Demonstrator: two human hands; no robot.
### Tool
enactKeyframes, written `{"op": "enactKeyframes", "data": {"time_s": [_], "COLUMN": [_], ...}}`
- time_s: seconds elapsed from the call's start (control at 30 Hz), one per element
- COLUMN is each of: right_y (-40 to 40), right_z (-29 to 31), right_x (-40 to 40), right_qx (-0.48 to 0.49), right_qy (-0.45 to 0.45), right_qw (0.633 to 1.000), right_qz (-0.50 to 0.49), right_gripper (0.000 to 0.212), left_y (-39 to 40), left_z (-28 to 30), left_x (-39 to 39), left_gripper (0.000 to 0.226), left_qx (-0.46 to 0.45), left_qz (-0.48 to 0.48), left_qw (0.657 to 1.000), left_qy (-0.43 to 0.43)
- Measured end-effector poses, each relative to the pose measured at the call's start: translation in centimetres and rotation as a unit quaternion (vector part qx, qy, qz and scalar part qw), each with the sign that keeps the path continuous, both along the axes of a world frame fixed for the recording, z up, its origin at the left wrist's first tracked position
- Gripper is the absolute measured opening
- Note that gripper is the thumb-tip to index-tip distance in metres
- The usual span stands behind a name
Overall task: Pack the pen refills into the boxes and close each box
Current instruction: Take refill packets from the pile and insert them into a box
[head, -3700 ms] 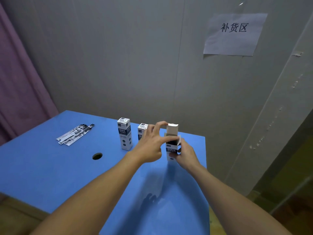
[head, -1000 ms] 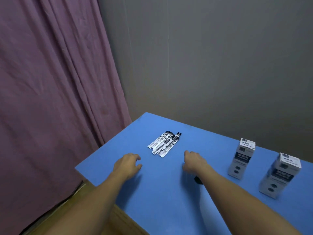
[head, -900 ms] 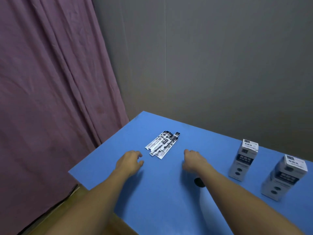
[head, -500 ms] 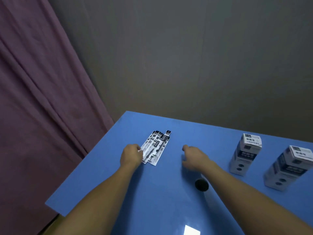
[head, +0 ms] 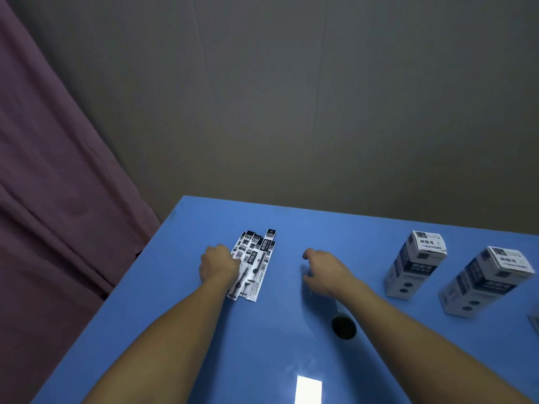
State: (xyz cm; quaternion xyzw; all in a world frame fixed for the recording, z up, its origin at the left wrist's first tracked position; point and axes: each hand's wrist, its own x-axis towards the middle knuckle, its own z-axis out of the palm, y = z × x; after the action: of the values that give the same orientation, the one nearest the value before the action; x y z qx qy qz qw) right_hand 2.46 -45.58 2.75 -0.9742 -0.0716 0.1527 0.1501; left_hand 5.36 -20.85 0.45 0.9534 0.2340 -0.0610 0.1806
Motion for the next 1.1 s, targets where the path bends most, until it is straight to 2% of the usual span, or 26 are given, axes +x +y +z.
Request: {"op": "enactKeyframes", "data": {"time_s": [0.13,0.3,0.7,0.87,1.03,1.1], "right_y": [1.1,2.4,4.1,4.5,4.6,4.4], "right_z": [-0.2,-0.1,0.5,0.6,0.5,0.7], "right_x": [0.0,0.0,-1.0,-2.0,-3.6,-4.3], "right_qx": [0.002,-0.005,-0.022,-0.021,-0.03,-0.034], "right_qy": [0.002,0.005,0.006,0.003,0.012,0.012], "right_qw": [1.0,1.0,1.0,1.0,0.998,0.998], "right_qz": [0.008,0.015,0.004,-0.02,-0.046,-0.06], "right_gripper": [0.046,0.046,0.045,0.047,0.043,0.043], "left_y": [0.5,2.1,5.7,6.6,7.2,7.4], "left_z": [0.1,0.7,1.9,2.5,3.3,3.6], "left_x": [0.1,-0.5,-2.2,-2.5,-2.7,-2.4], "left_gripper": [0.012,0.002,0.022,0.017,0.008,0.006], "left_qx": [-0.015,-0.041,-0.13,-0.172,-0.271,-0.288], "left_qz": [0.007,0.012,0.026,-0.008,-0.02,-0.058], "left_qw": [1.0,0.999,0.988,0.981,0.957,0.952], "left_qy": [0.013,0.028,-0.076,-0.083,-0.097,-0.089]}}
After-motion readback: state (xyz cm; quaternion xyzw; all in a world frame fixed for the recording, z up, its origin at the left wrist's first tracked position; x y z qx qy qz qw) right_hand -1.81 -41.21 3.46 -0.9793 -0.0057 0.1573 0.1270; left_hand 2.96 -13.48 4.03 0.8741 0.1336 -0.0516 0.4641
